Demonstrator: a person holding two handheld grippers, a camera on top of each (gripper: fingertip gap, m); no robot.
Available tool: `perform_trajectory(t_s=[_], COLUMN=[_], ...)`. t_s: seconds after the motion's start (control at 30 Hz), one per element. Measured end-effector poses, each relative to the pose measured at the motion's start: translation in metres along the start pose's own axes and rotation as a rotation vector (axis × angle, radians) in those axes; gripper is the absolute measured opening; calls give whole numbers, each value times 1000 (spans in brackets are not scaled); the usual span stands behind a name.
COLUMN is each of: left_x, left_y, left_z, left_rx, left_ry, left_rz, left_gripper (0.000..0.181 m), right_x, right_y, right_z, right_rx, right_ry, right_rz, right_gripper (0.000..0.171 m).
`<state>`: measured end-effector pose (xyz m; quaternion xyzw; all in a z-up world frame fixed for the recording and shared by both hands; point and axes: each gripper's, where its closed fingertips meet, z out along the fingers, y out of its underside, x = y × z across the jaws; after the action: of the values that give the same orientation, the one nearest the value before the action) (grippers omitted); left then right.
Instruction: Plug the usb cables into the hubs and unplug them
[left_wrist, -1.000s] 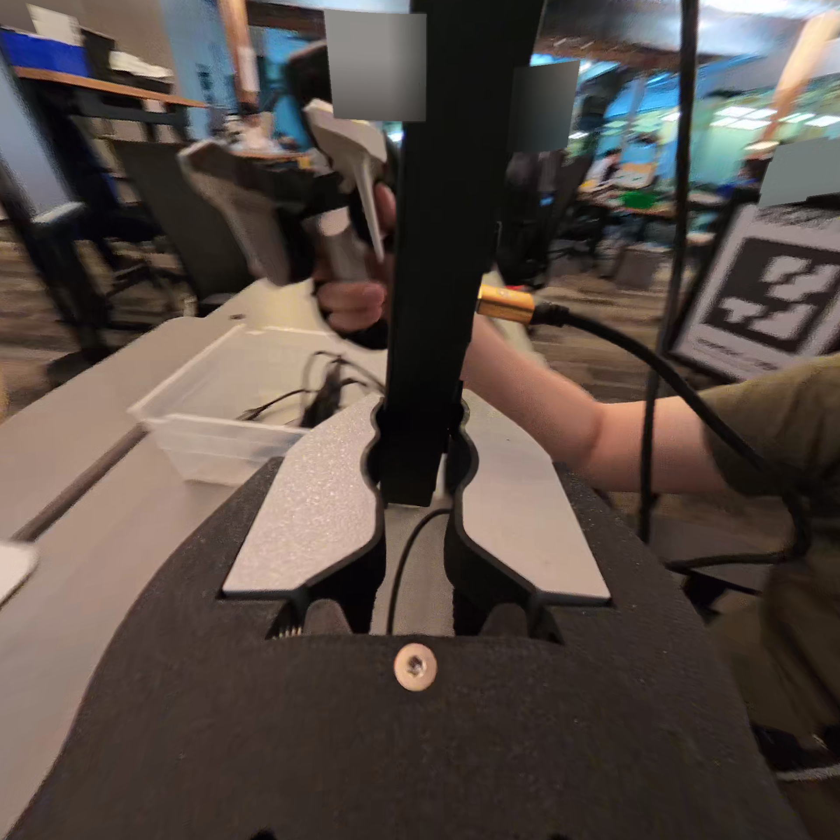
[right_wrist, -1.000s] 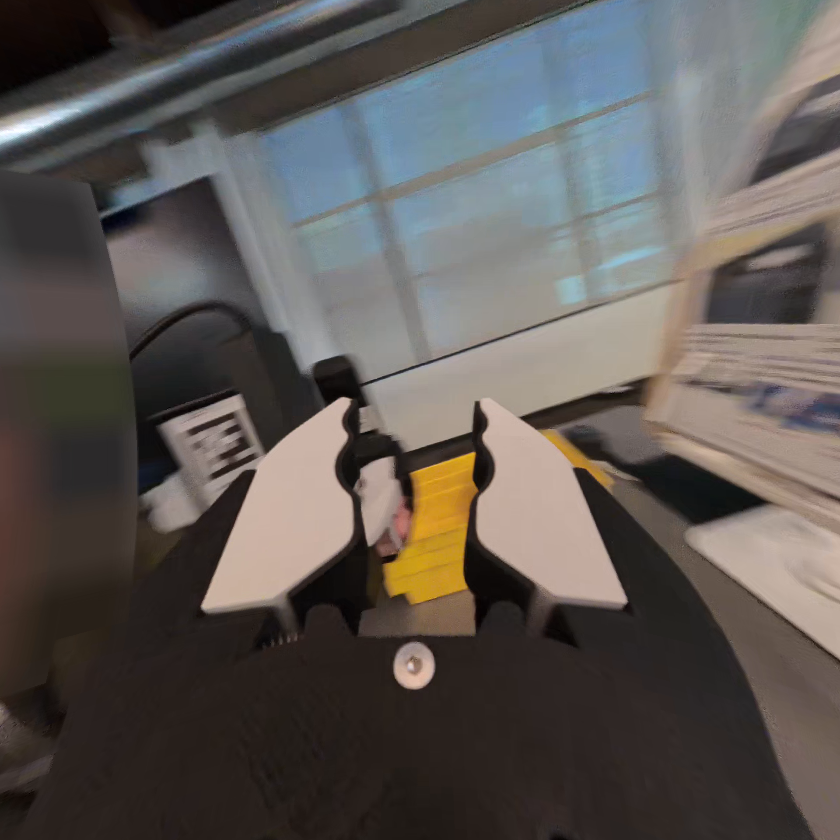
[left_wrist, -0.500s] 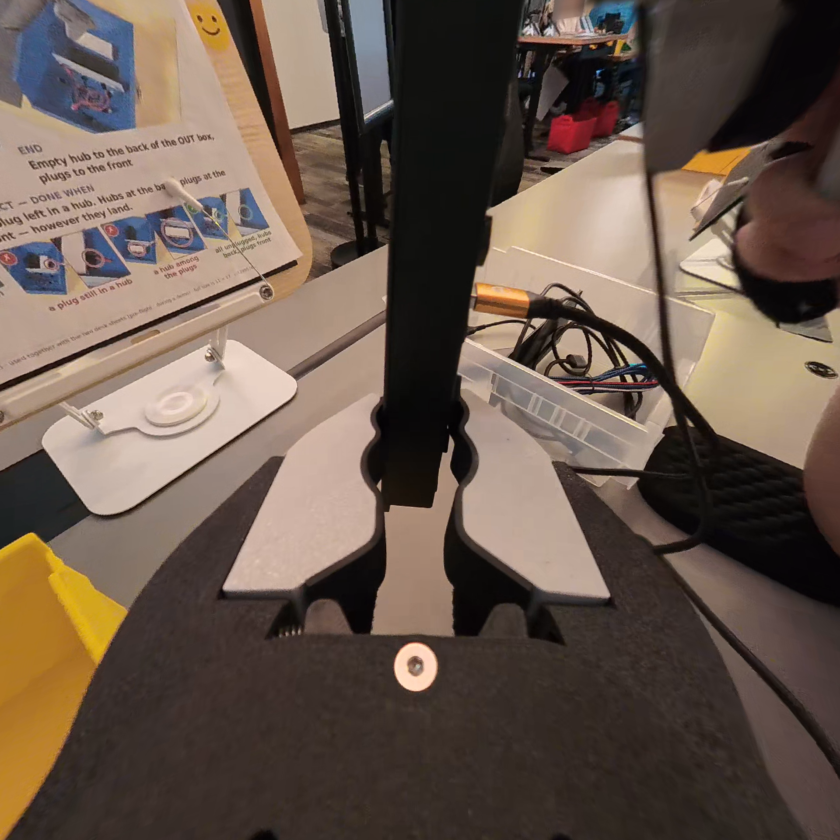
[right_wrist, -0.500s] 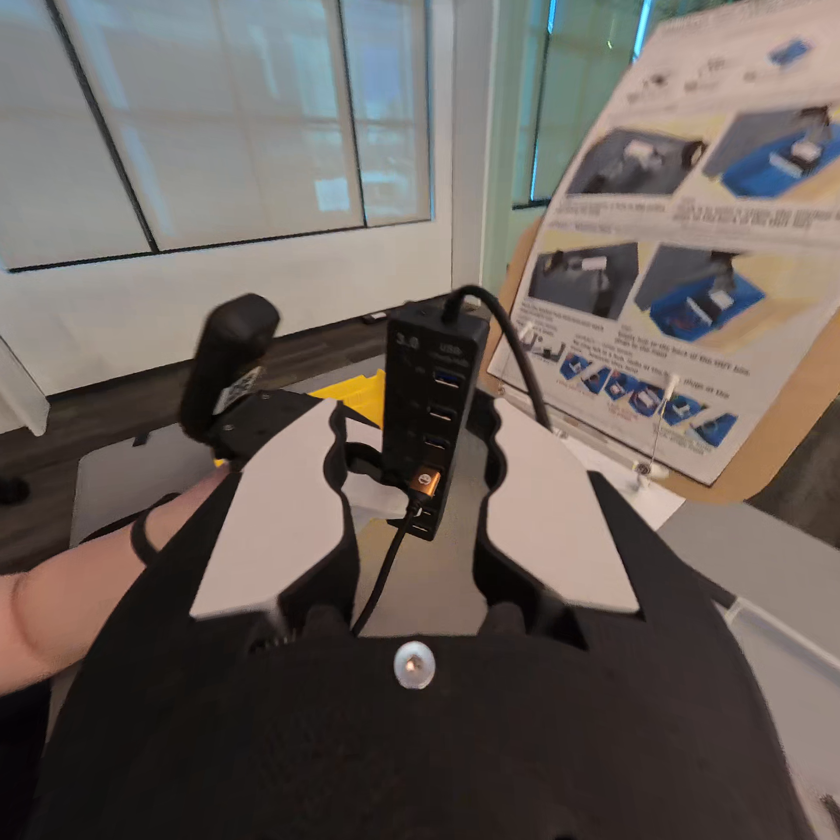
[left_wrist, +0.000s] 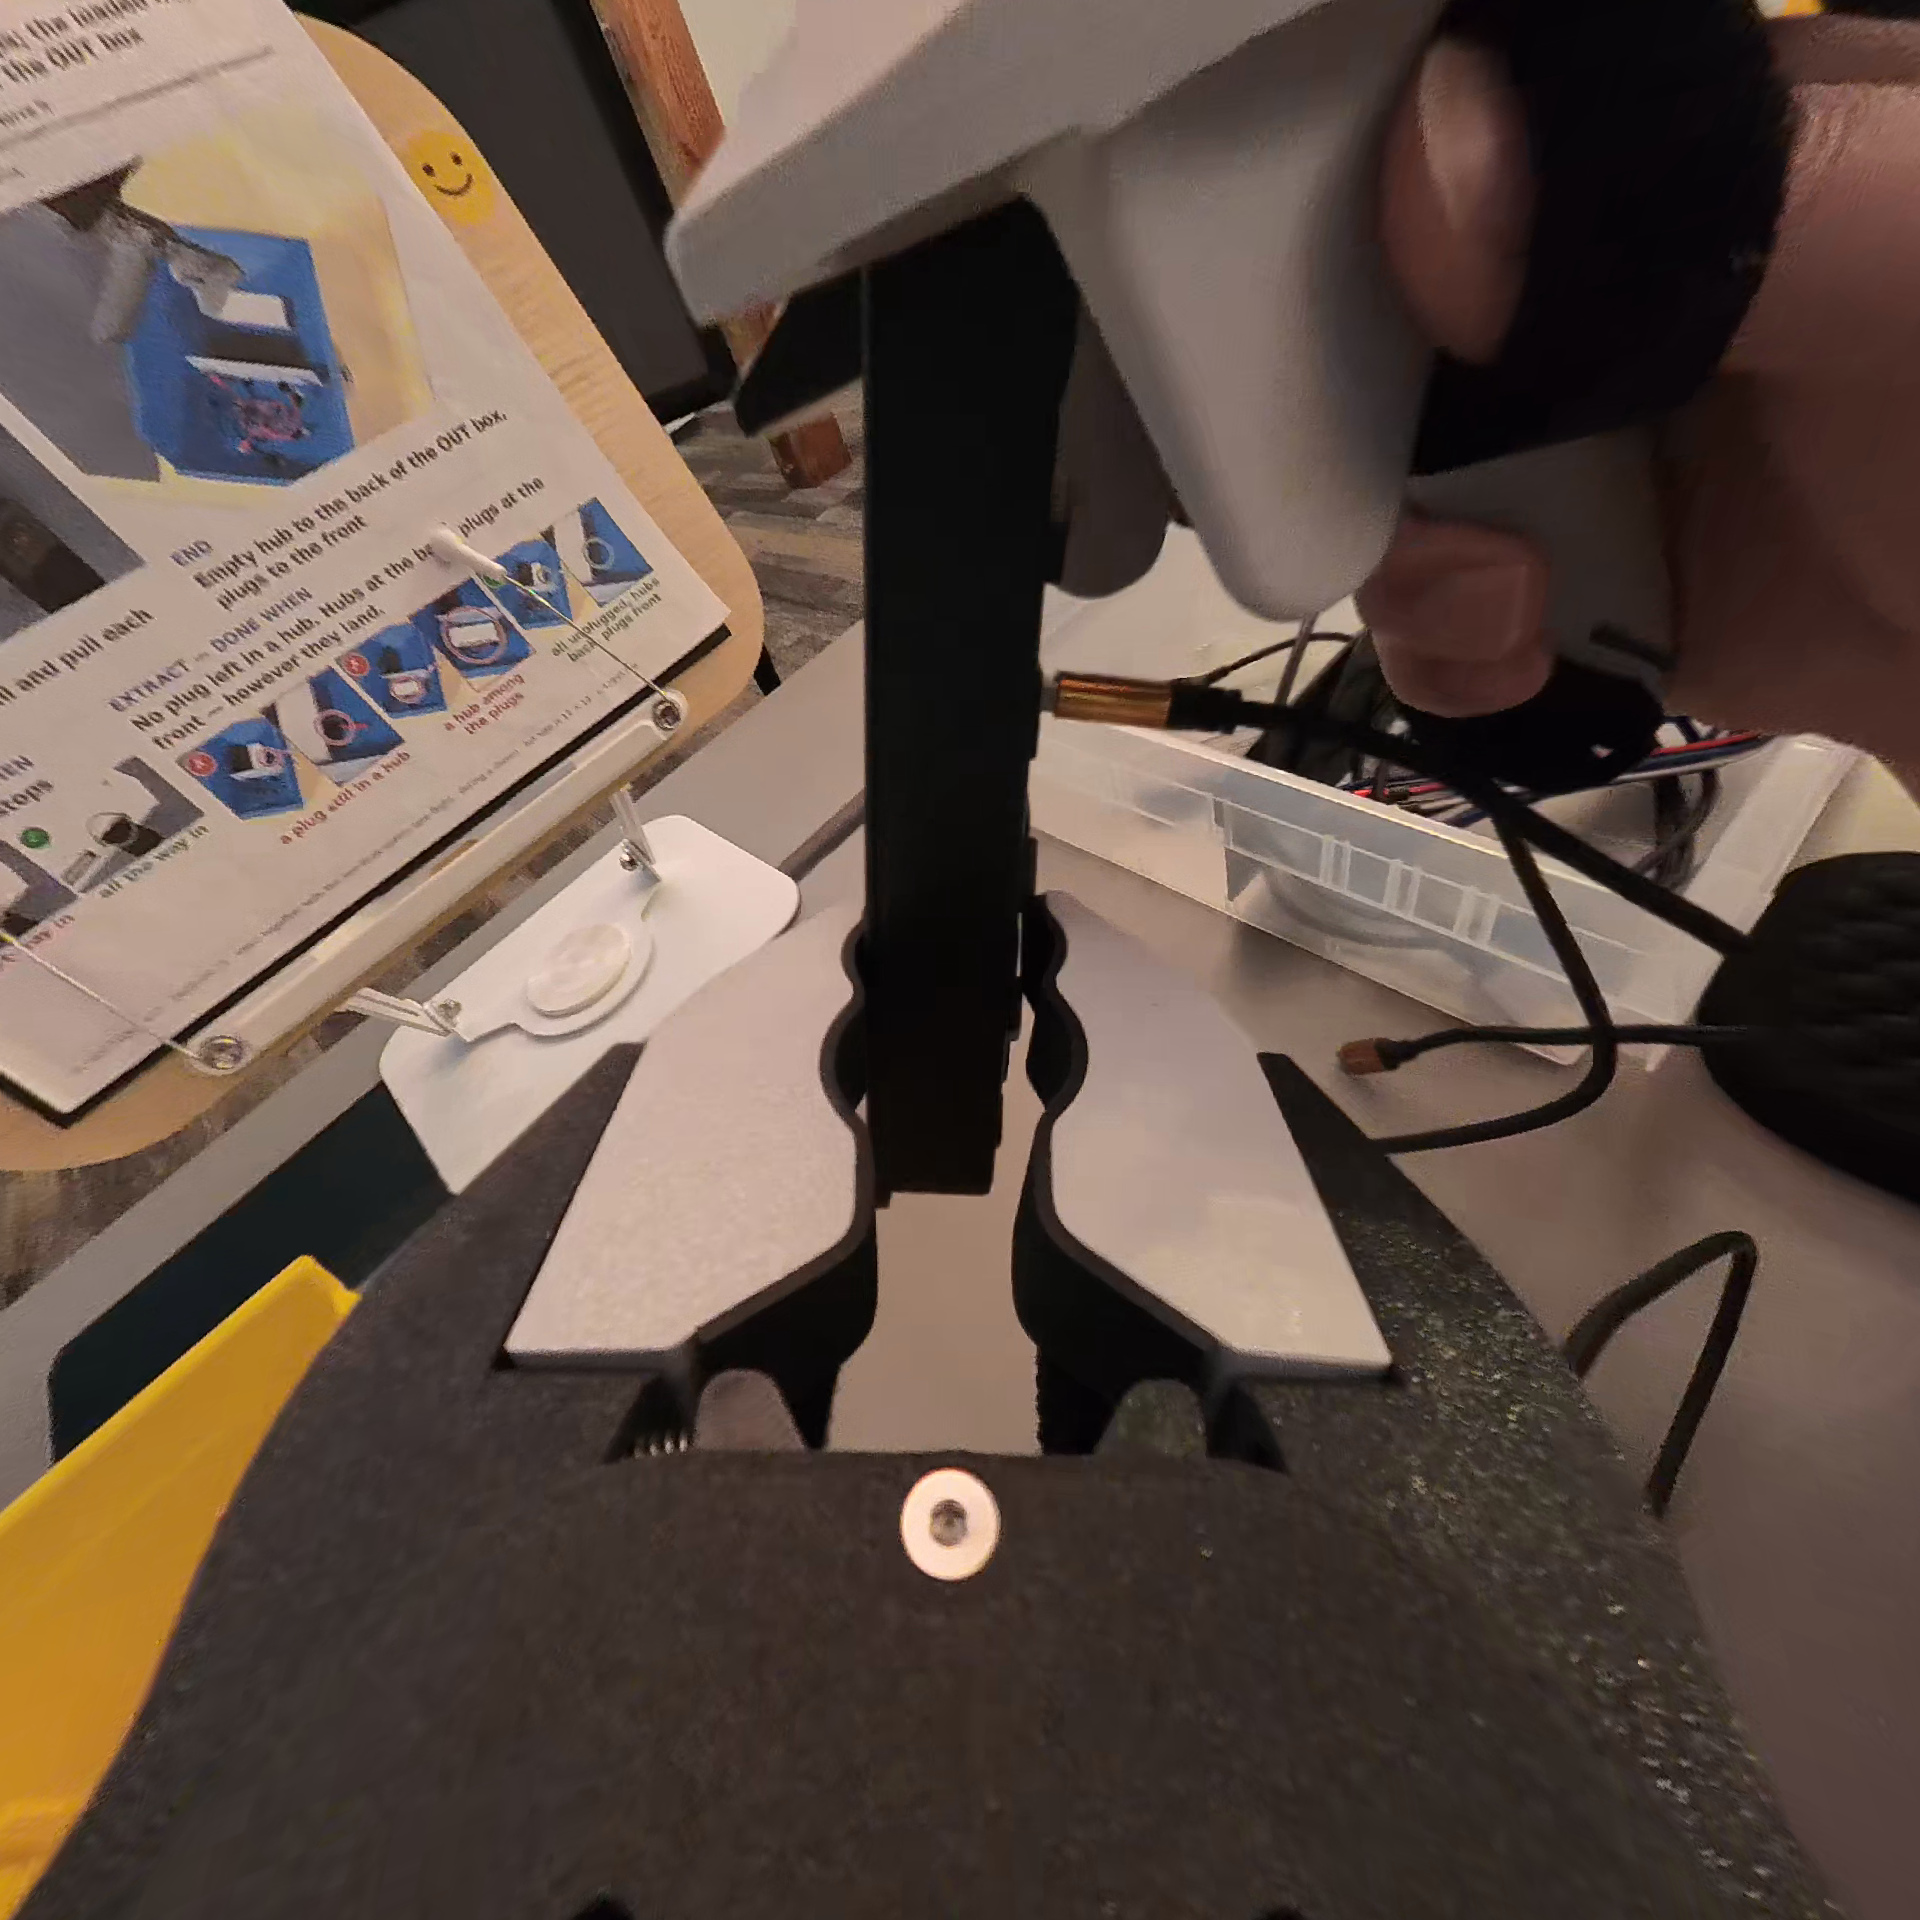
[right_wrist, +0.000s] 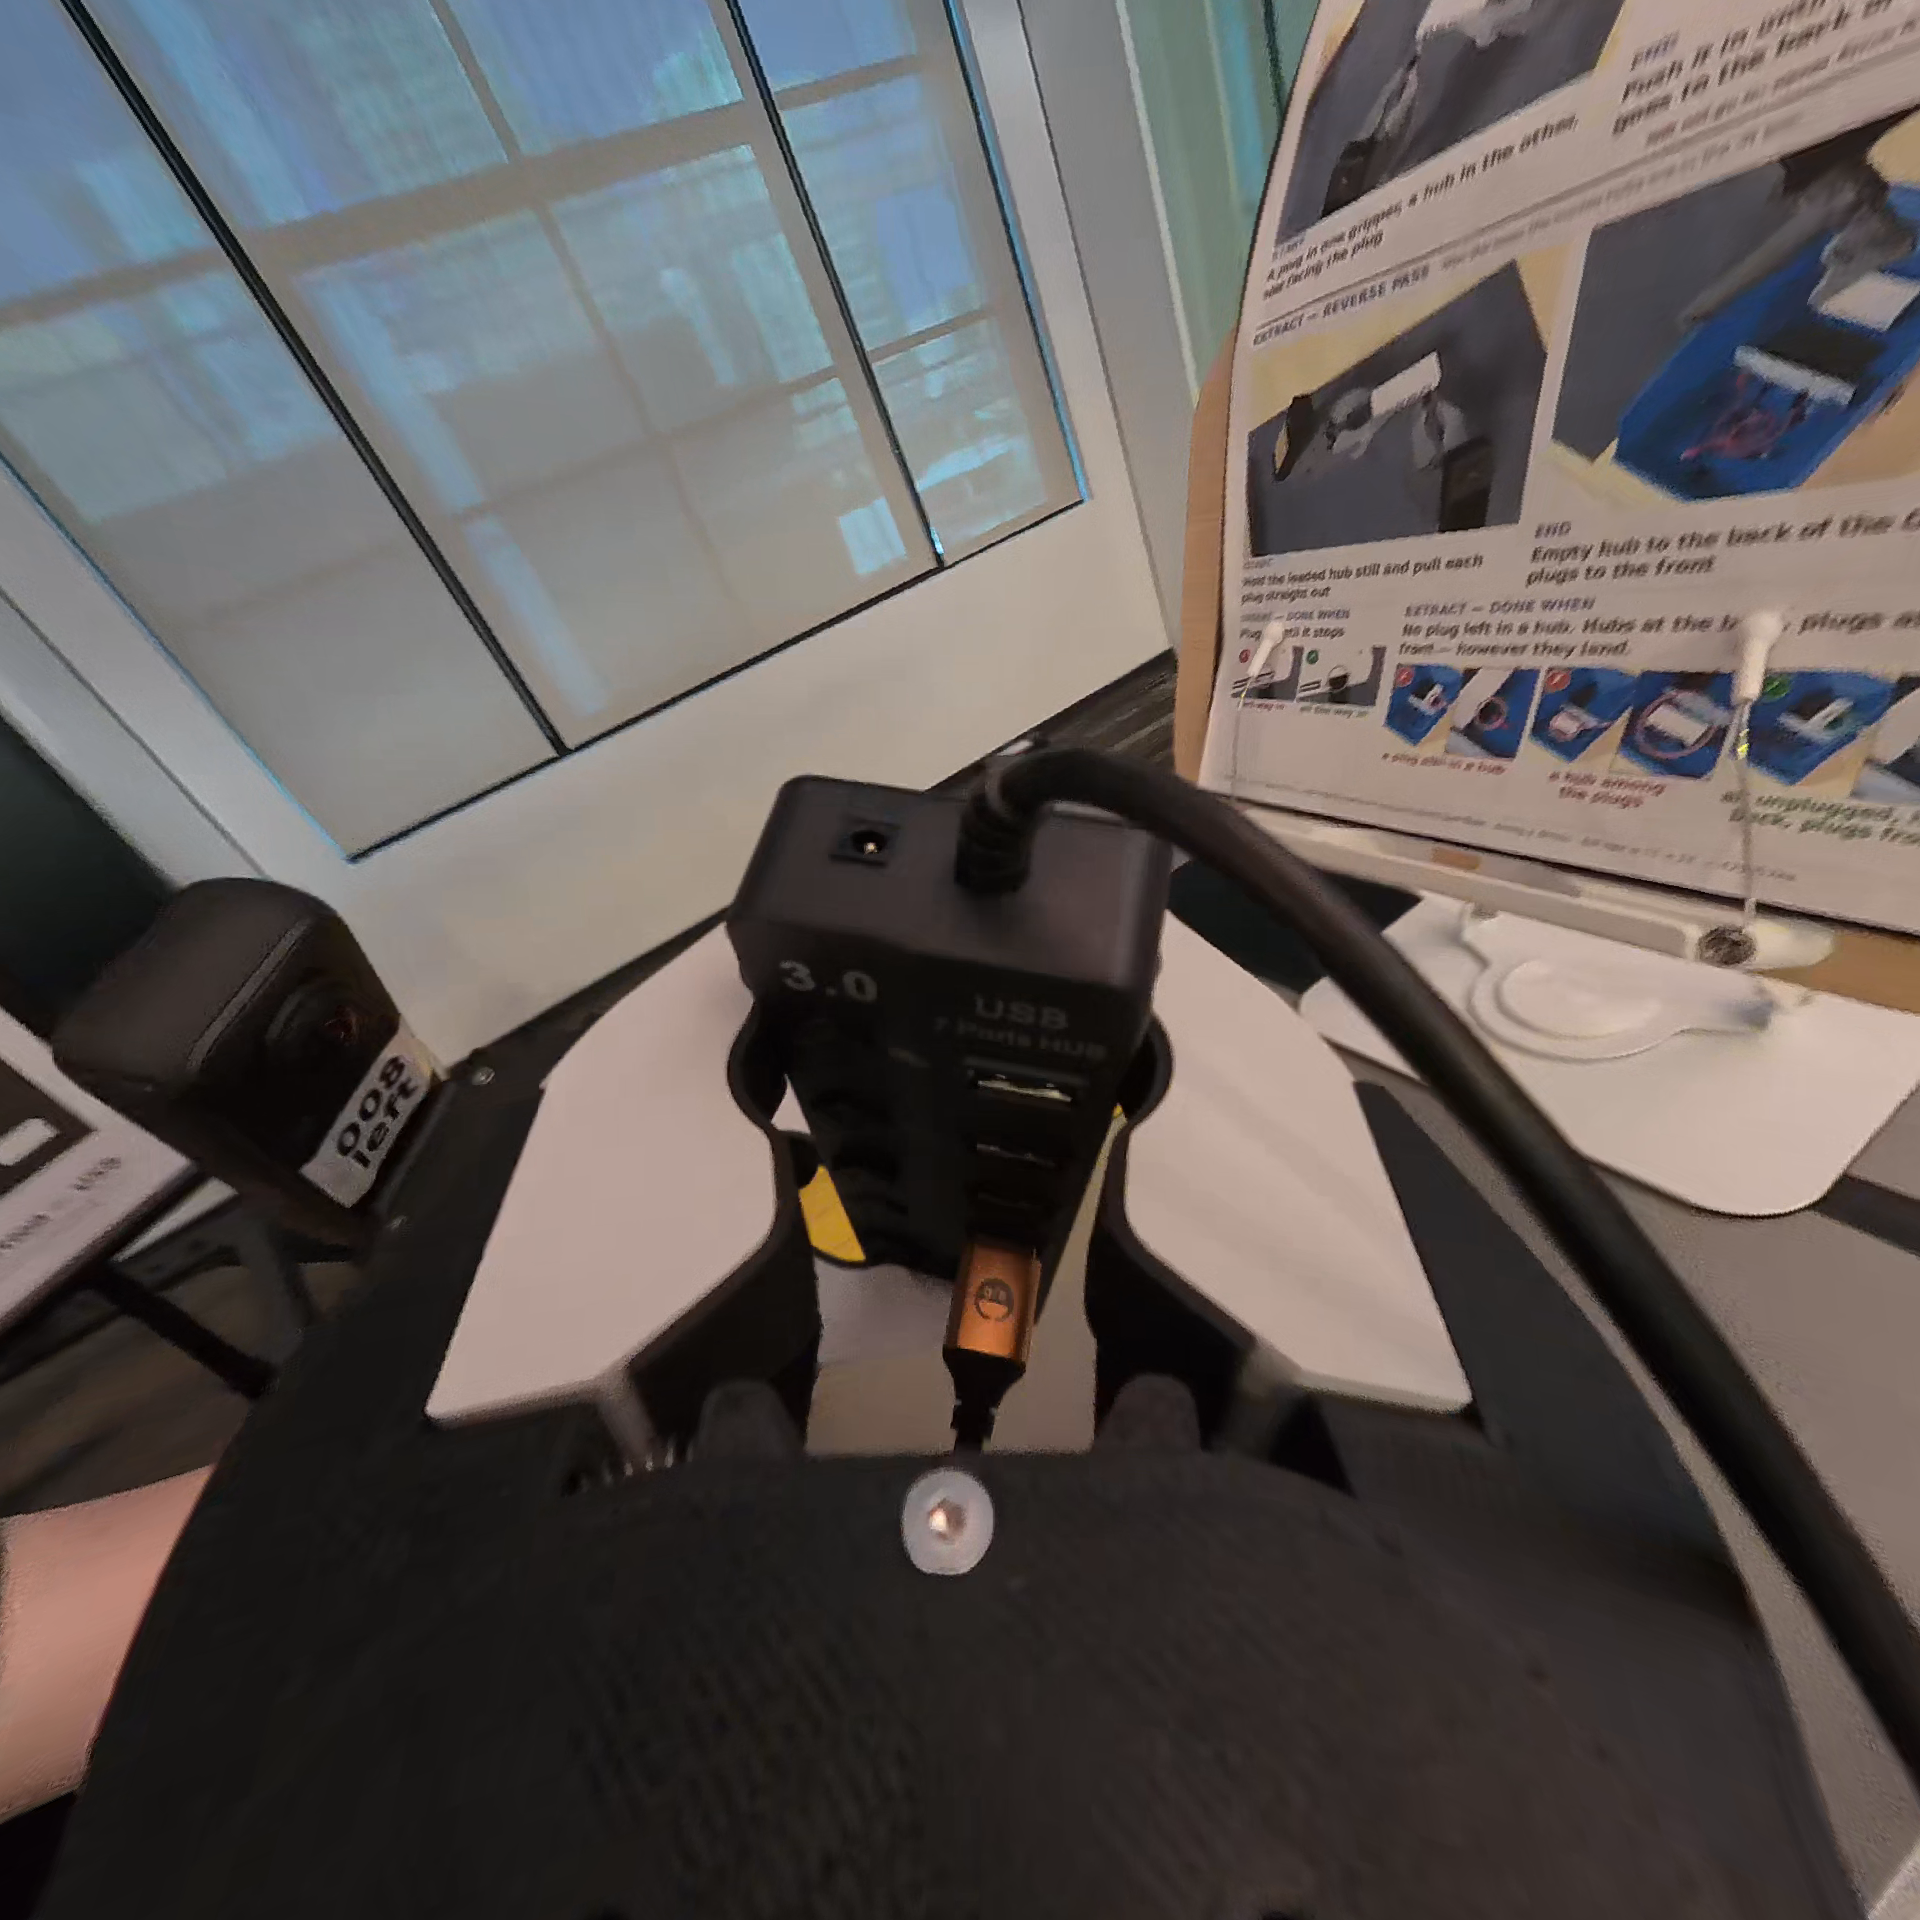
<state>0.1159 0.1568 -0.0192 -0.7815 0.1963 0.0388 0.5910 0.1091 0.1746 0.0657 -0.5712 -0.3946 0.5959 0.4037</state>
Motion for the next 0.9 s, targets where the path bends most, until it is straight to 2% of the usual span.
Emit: perform_trajectory(t_s=[0.03, 0.1, 0.2, 0.33, 0.37, 0.63, 0.73, 0.83, 0.9], left_x=[-1, -3, -1, -1, 0, -3, -9, -27, -45], left_y=[0, 0, 7, 18, 18, 5, -4, -9, -9], left_z=[-1, -1, 5, 14, 15, 11, 4, -4, -10], left_rx=[3, 3, -33, -70, -60, 69, 137, 207, 249], left_ry=[-8, -36, -43, -29, -11, 52, 103, 115, 60], left_rz=[12, 30, 44, 31, 26, -45, -178, -340, -406], left_gripper=[26, 41, 48, 42, 34, 27, 27, 27, 27], right_x=[1, -1, -8, -18, -19, -33, -53, -75, -83], right_y=[1, 4, 11, 14, 14, 7, -9, -24, -33], right_z=[0, 2, 7, 10, 11, 9, -5, -21, -26], right_rx=[-10, -24, -53, -61, -61, -39, -17, 35, 129], right_ry=[-16, -41, -46, -25, -8, 25, 68, 150, 214], right_rz=[27, 63, 52, 1, -22, -178, -291, -480, -571], right_gripper=[64, 63, 64, 64, 64, 65, 69, 56, 45])
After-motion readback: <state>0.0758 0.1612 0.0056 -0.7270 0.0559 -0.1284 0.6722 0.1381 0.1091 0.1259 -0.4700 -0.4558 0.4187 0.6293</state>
